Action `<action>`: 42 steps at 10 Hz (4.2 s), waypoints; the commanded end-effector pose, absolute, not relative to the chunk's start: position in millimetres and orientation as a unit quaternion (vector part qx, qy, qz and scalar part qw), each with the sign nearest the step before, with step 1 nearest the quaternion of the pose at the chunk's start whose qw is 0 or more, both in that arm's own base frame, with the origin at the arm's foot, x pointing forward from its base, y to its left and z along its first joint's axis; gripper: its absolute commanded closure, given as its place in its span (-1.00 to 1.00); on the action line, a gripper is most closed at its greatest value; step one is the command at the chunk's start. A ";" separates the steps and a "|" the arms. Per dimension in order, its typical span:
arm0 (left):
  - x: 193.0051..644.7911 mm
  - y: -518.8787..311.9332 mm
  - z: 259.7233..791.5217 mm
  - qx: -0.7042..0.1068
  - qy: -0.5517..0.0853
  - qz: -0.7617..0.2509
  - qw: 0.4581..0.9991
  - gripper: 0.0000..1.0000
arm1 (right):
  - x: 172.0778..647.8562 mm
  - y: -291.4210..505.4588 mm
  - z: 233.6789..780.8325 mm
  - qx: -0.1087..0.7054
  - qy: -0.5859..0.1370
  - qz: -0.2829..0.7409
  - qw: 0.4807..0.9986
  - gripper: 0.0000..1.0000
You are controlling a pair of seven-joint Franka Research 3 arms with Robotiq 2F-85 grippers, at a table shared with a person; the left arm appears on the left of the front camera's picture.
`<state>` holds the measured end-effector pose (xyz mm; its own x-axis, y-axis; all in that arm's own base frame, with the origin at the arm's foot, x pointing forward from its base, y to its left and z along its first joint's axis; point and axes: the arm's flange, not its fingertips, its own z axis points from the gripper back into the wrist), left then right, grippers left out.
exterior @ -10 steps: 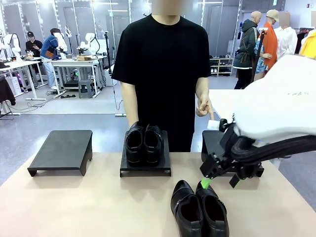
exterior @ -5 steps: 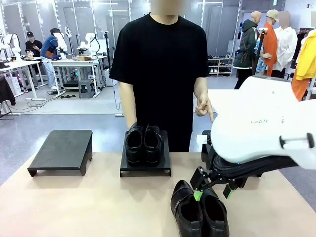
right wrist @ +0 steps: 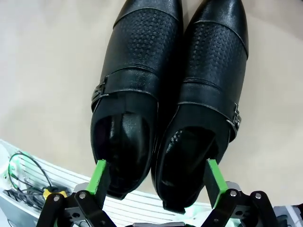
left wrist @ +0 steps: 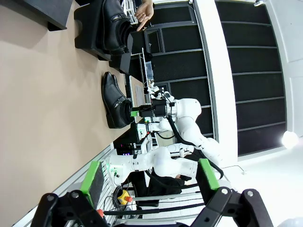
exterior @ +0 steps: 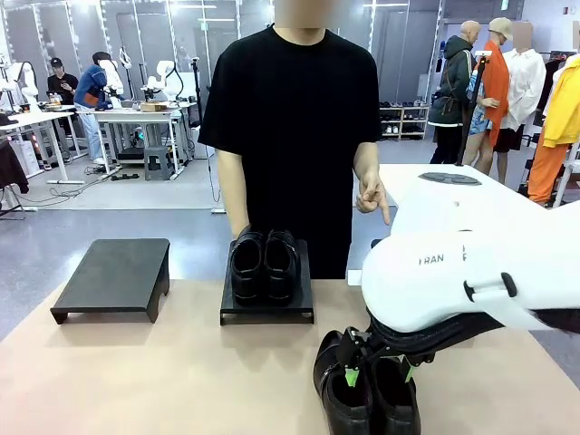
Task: Place the shoes on the stand as instructed by the person.
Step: Pick up another pair of Shoes and place it on the Shoes Stand indicated by the person.
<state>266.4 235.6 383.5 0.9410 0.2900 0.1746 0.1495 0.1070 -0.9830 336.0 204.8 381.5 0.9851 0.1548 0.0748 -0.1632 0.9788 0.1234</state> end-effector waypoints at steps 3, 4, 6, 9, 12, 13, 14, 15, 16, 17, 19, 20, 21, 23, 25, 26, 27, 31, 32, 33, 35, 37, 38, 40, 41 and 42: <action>264.9 233.3 385.0 -0.663 -0.174 0.047 0.727 -1.00 | 317.6 205.8 338.2 0.051 -0.046 0.045 0.997 -1.00; 264.9 233.3 385.0 -0.663 -0.174 0.047 0.727 -1.00 | 317.5 208.6 332.8 0.052 -0.041 0.041 0.997 -1.00; 264.9 233.3 385.0 -0.663 -0.174 0.047 0.727 -1.00 | 316.8 208.8 322.8 0.042 -0.029 0.032 0.998 -1.00; 264.9 233.3 385.0 -0.663 -0.174 0.047 0.727 -1.00 | 310.1 208.0 316.4 0.040 -0.026 0.044 0.998 0.41; 264.9 233.3 385.0 -0.663 -0.174 0.047 0.727 -1.00 | 307.3 207.0 319.2 0.034 -0.033 0.046 0.998 1.00; 264.9 233.3 385.0 -0.663 -0.174 0.047 0.727 -1.00 | 306.0 206.6 322.9 0.032 -0.033 0.046 0.998 1.00; 264.9 233.3 385.0 -0.663 -0.174 0.047 0.727 -1.00 | 305.0 206.9 323.9 0.031 -0.034 0.047 0.998 1.00; 264.9 233.3 385.0 -0.663 -0.174 0.047 0.727 -1.00 | 304.7 206.0 325.9 0.028 -0.034 0.047 0.998 1.00; 264.9 233.3 385.0 -0.663 -0.174 0.047 0.727 -1.00 | 304.7 205.1 327.1 0.025 -0.035 0.046 0.998 1.00; 264.9 233.3 385.0 -0.663 -0.174 0.047 0.727 -1.00 | 306.2 205.0 330.0 0.022 -0.038 0.044 0.998 1.00; 264.9 233.3 385.0 -0.663 -0.174 0.047 0.727 -1.00 | 310.5 204.1 343.0 0.021 -0.048 0.033 0.998 1.00; 264.9 233.3 385.0 -0.663 -0.174 0.047 0.727 -1.00 | 312.4 203.0 356.2 0.014 -0.041 0.018 0.999 1.00; 264.9 233.3 385.0 -0.663 -0.174 0.047 0.727 -1.00 | 313.5 199.8 384.0 0.025 -0.053 0.017 0.998 1.00; 264.9 233.3 385.0 -0.663 -0.174 0.047 0.727 -1.00 | 316.7 187.8 434.2 0.028 -0.096 0.013 0.995 1.00; 264.9 233.3 385.0 -0.663 -0.174 0.047 0.727 -1.00 | 328.4 165.9 473.1 0.026 -0.130 0.005 0.991 1.00; 264.9 233.3 385.0 -0.663 -0.174 0.047 0.727 -1.00 | 336.0 155.4 487.3 0.024 -0.144 0.002 0.989 1.00; 264.9 233.3 385.0 -0.663 -0.174 0.047 0.727 -1.00 | 345.5 144.2 503.7 0.030 -0.161 -0.001 0.986 1.00; 264.9 233.3 385.0 -0.663 -0.174 0.047 0.727 -1.00 | 402.7 90.4 547.5 0.047 -0.184 0.010 0.982 1.00; 264.9 233.3 385.0 -0.663 -0.174 0.047 0.727 -1.00 | 413.1 77.7 548.5 0.046 -0.178 0.021 0.983 1.00; 264.9 233.3 385.0 -0.663 -0.174 0.047 0.727 -1.00 | 419.3 67.5 549.2 0.043 -0.175 0.029 0.983 1.00; 264.9 233.3 385.0 -0.663 -0.174 0.047 0.727 -1.00 | 425.9 49.8 550.4 0.046 -0.174 0.032 0.983 1.00; 264.9 233.3 385.0 -0.663 -0.174 0.047 0.727 -1.00 | 423.4 56.2 537.0 0.051 -0.164 0.021 0.985 1.00; 264.9 233.3 385.0 -0.663 -0.174 0.047 0.727 -1.00 | 423.4 56.2 537.0 0.051 -0.164 0.021 0.985 1.00; 264.9 233.3 385.0 -0.663 -0.174 0.047 0.727 -1.00 | 423.4 56.2 537.0 0.051 -0.164 0.021 0.985 1.00; 264.9 233.3 385.0 -0.663 -0.174 0.047 0.727 -1.00 | 423.4 56.2 537.0 0.051 -0.164 0.021 0.985 1.00; 264.9 233.3 385.0 -0.663 -0.174 0.047 0.727 -1.00 | 423.4 56.2 537.0 0.051 -0.164 0.021 0.985 1.00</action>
<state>266.5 235.5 383.5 0.9411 0.2897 0.1744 0.1492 0.1071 -0.9830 422.5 53.3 528.1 0.9510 0.0425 0.3063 -0.0734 0.9932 0.0901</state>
